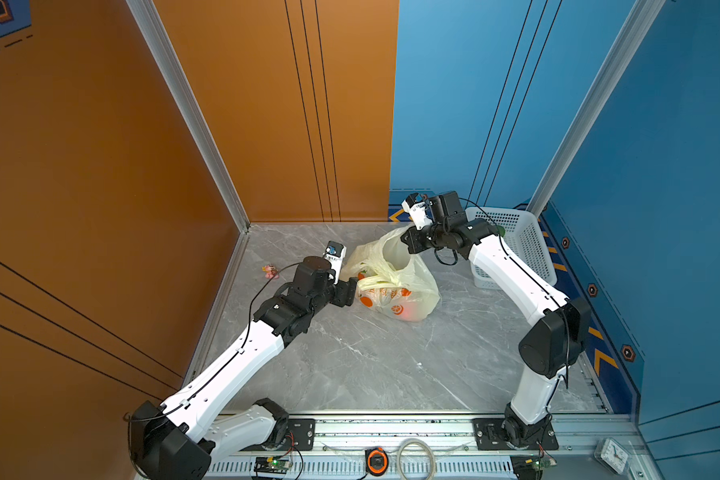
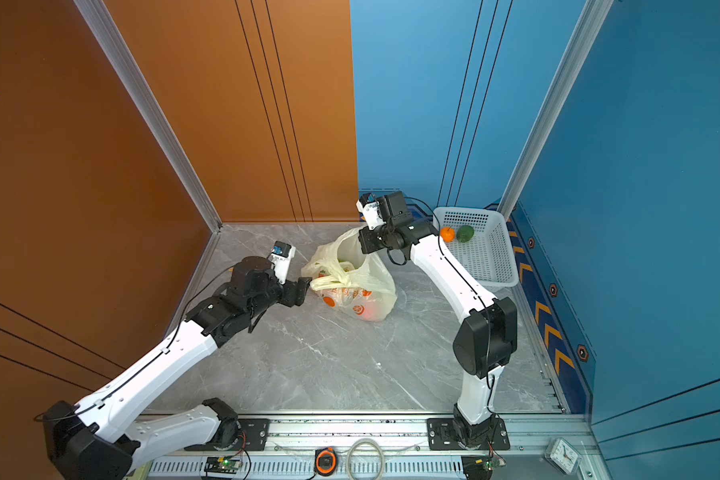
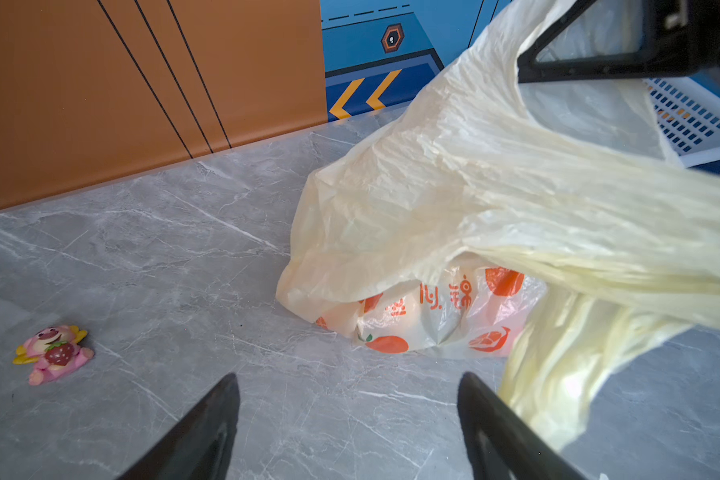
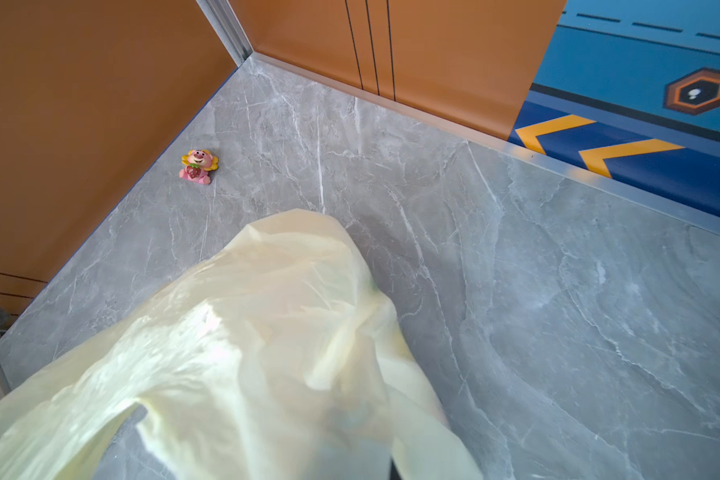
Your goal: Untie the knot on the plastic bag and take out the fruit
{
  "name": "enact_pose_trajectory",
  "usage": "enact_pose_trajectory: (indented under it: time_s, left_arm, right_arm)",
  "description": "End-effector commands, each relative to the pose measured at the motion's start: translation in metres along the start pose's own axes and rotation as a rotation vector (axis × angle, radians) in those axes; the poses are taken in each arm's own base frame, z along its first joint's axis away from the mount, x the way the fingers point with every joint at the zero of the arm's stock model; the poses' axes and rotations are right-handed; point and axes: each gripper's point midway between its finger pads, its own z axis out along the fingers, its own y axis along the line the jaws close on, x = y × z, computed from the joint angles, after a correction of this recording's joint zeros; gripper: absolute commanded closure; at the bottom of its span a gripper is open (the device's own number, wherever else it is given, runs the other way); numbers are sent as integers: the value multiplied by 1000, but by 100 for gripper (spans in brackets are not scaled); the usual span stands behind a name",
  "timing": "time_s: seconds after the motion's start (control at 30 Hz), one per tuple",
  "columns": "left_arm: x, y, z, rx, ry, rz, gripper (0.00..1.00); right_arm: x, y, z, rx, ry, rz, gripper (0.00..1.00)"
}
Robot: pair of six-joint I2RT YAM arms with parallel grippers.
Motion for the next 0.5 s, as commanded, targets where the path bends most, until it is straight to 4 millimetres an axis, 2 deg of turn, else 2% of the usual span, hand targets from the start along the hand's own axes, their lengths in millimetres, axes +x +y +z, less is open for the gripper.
enact_pose_trajectory:
  time_s: [0.0, 0.1, 0.13, 0.23, 0.4, 0.47]
  left_arm:
    - [-8, 5, -12, -30, -28, -6, 15]
    - [-18, 9, -18, -47, -60, 2, 9]
    - [-31, 10, -25, -51, -92, 7, 8]
    - [-47, 5, -27, -26, -126, 43, 2]
    - [-66, -17, -8, 61, -126, 85, 2]
    - [-71, -31, 5, 122, -124, 101, 2]
  right_arm:
    - [4, 20, -13, -69, 18, -45, 100]
    - [8, 27, -11, -107, 28, -46, 100]
    - [7, 27, -12, -112, 27, -45, 100]
    - [4, 34, -15, -137, 16, -49, 100]
    - [-2, 45, -20, -177, 2, -56, 100]
    - [-4, 49, -20, -193, -1, -55, 100]
